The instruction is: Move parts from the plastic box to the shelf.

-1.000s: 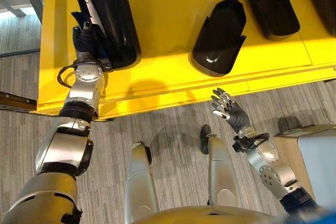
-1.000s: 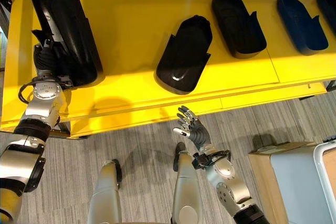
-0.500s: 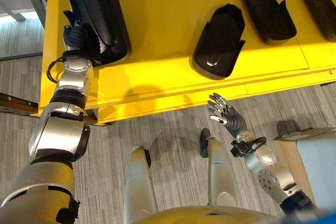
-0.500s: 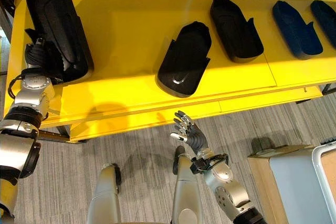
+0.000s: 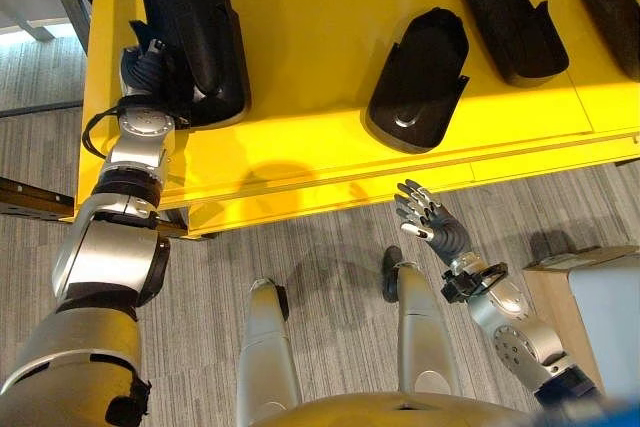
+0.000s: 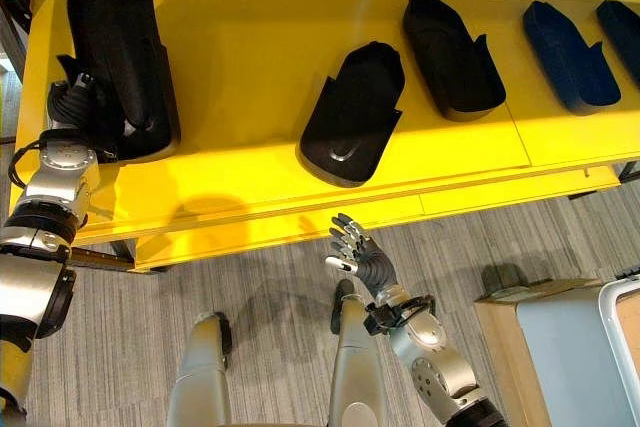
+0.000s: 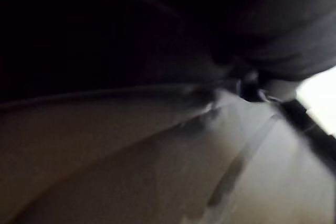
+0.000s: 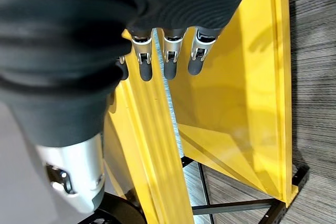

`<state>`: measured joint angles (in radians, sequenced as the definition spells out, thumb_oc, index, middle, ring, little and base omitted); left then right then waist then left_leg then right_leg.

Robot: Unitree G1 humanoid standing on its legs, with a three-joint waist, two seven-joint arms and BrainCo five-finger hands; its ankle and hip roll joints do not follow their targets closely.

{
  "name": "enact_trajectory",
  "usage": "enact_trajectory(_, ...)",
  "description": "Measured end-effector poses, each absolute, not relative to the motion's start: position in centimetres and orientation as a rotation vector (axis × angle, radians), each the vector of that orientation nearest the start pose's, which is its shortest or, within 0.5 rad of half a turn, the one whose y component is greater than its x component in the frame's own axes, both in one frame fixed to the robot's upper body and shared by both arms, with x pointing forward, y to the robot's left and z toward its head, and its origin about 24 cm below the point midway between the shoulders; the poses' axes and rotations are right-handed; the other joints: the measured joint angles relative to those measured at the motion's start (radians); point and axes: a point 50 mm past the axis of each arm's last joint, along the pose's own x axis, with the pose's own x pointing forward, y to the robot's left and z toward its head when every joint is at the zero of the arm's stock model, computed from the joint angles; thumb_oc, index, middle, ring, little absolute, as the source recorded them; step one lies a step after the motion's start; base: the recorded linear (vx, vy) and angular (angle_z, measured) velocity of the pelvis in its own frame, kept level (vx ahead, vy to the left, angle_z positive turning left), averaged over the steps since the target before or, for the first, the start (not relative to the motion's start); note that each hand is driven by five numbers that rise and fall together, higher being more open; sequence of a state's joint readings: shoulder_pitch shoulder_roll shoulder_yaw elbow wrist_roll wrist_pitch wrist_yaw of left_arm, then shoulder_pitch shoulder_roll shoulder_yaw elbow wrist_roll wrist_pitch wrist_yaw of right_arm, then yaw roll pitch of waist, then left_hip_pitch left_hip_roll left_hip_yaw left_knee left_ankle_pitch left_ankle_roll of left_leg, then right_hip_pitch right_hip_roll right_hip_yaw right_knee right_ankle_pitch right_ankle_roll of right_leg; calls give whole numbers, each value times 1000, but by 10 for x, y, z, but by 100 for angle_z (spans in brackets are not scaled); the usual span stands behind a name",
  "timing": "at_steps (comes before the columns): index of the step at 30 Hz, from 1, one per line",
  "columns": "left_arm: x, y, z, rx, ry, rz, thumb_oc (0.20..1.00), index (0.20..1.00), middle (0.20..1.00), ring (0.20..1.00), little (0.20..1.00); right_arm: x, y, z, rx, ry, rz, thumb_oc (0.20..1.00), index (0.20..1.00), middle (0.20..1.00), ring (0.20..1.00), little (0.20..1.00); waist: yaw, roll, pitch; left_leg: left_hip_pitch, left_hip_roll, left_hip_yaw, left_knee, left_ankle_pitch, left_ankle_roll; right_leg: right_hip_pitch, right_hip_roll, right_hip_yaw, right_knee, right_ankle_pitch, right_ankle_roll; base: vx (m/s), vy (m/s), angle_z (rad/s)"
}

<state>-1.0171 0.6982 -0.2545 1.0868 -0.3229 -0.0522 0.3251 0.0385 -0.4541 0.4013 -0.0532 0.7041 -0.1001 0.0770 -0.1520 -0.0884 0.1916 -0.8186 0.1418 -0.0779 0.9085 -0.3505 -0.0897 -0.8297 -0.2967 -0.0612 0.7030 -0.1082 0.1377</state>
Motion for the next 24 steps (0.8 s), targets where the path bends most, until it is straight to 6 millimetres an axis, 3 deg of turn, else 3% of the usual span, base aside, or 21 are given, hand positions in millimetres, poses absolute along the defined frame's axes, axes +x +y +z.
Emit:
enact_trajectory(17,381,319,197,381,-62,577,1000,1000,1000,1000,1000,227,-140,34,285,107,431,1000,1000,1000,1000,1000,4,1,0,-2,11,0,-4,-2,3,-7,9,0,0,-4,5,0,0,0)
enact_trajectory(24,373,322,188,218,-129,566,1000,1000,1000,1000,1000,227,-144,35,266,108,433,1000,1000,1000,1000,1000,9,4,-2,-1,11,-3,-12,3,-5,-19,8,1,29,-19,-13,2,-3,2)
